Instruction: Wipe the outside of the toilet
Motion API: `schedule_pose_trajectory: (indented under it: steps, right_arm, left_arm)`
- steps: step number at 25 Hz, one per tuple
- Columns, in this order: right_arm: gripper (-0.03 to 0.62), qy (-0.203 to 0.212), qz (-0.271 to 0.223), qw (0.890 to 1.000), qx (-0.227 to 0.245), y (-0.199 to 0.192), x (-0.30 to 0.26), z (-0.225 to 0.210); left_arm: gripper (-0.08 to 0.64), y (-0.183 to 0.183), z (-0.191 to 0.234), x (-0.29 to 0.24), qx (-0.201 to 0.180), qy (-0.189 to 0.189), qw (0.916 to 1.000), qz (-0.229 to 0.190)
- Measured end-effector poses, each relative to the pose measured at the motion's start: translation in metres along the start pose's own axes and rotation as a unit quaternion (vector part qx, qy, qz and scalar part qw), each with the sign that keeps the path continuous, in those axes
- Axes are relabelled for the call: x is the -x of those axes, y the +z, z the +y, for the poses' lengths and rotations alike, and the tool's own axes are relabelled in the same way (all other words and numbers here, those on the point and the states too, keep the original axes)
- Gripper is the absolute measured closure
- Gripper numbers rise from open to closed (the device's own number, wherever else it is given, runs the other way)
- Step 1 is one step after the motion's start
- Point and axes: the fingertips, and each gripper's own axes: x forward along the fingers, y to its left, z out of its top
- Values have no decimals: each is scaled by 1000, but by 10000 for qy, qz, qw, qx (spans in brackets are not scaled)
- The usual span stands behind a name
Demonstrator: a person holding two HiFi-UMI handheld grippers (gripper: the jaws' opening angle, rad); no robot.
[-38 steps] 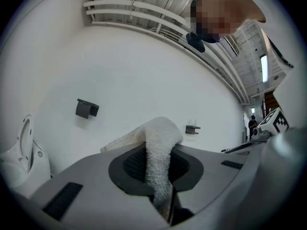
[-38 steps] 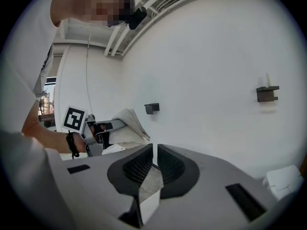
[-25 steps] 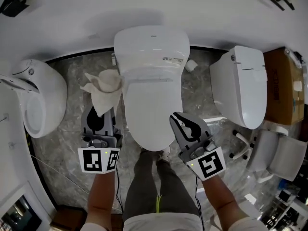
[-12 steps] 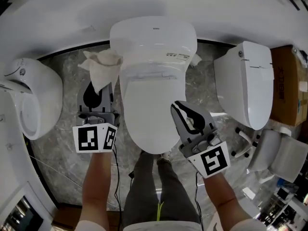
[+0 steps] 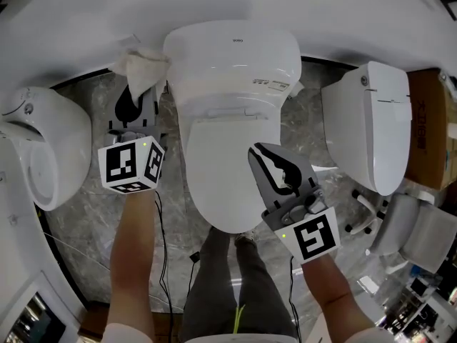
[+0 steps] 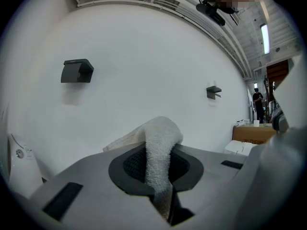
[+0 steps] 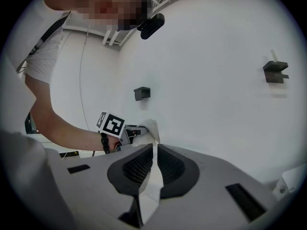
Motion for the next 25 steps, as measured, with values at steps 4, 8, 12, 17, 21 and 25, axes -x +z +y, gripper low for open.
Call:
schedule_pose_trajectory:
  steps: [4,8,12,17,21,25]
  right_arm:
    - [540,-6,-33,10000,49,-1,-15,-2]
    - [540,-1,-88,9999,109,0,-26,-5]
    - [540,-14,-96,9999,138,-2,-33,-12]
    - [540,-73,-120,9999,85,-6,-35,-21]
    - [540,-112,-116,9999,38,-12,-35,-27]
    - [540,-149,-79,9999,23,-19,-34,-33]
  left_arm:
    - [499,-11,10,-20,-58,27,9999,125]
    - [499,-20,11,-37,-143,-11,9997,191]
    - [499,-28,8,-51,-144,-5,9996,246]
    - [499,-37,14,-64,-260,95,9990,343]
    - [499,-42,33,-70,-337,368,9979,421]
    - [499,-58,35,-82,-538,446,9957,602]
